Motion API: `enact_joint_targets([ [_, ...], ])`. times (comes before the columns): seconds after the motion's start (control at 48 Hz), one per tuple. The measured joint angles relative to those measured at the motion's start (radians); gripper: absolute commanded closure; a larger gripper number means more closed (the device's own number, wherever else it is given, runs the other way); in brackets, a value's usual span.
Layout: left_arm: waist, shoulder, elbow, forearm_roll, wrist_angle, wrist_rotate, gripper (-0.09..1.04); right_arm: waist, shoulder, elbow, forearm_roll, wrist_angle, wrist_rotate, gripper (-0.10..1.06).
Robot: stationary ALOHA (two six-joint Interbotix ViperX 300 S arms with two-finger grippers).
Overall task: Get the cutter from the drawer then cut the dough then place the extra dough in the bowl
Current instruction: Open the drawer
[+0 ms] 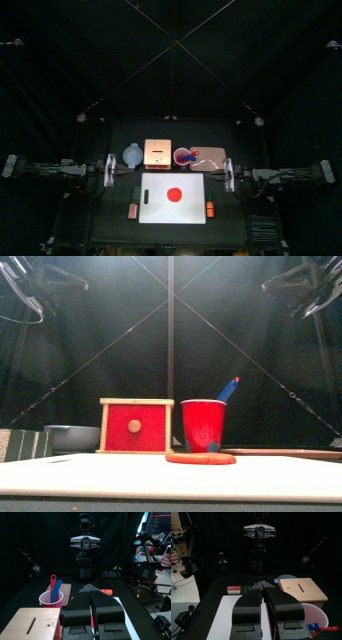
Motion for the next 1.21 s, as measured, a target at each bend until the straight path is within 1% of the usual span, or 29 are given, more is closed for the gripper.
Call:
enact_joint_targets([
  [0.042, 0.002, 0.005, 0.002, -0.002, -0.006, -0.002, 0.89, 0.002, 0.003, -0.002, -0.002, -0.002, -0.006, 1.06],
  [0.146, 0.003, 0.083, 0.012, -0.014, -0.133, -0.003, 0.87, -0.002, 0.061, -0.026, -0.028, -0.02, -0.011, 1.04],
  [0.208, 0.002, 0.135, 0.012, -0.028, -0.213, -0.005, 0.85, -0.006, 0.121, -0.055, -0.061, -0.046, -0.014, 1.04],
  [0.292, -0.002, 0.195, 0.012, -0.049, -0.285, -0.005, 0.82, -0.02, 0.219, -0.101, -0.107, -0.078, -0.011, 1.04],
  [0.417, -0.023, 0.311, 0.012, -0.126, -0.377, -0.008, 0.73, -0.071, 0.374, -0.195, -0.164, -0.121, -0.002, 1.04],
  [0.479, -0.043, 0.357, 0.014, -0.176, -0.413, -0.009, 0.67, -0.101, 0.446, -0.241, -0.178, -0.137, 0.002, 1.04],
  [0.542, -0.063, 0.408, 0.012, -0.253, -0.456, -0.011, 0.62, -0.14, 0.528, -0.29, -0.184, -0.152, -0.008, 1.04],
  [0.646, -0.083, 0.457, 0.014, -0.371, -0.506, -0.011, 0.56, -0.193, 0.65, -0.35, -0.196, -0.166, -0.011, 1.04],
  [0.75, -0.112, 0.494, 0.012, -0.476, -0.538, -0.012, 0.55, -0.253, 0.772, -0.428, -0.222, -0.183, -0.011, 1.04],
  [0.812, -0.135, 0.517, 0.012, -0.518, -0.546, -0.012, 0.55, -0.275, 0.827, -0.462, -0.232, -0.189, -0.012, 1.04],
  [0.917, -0.167, 0.546, 0.012, -0.568, -0.552, -0.012, 0.55, -0.318, 0.957, -0.557, -0.264, -0.193, -0.012, 1.04],
  [1.062, -0.179, 0.569, 0.012, -0.591, -0.552, -0.012, 0.55, -0.347, 1.112, -0.684, -0.293, -0.195, -0.012, 1.04],
  [1.208, -0.181, 0.578, 0.012, -0.594, -0.552, -0.012, 0.54, -0.354, 1.226, -0.778, -0.308, -0.195, -0.012, 1.04],
])
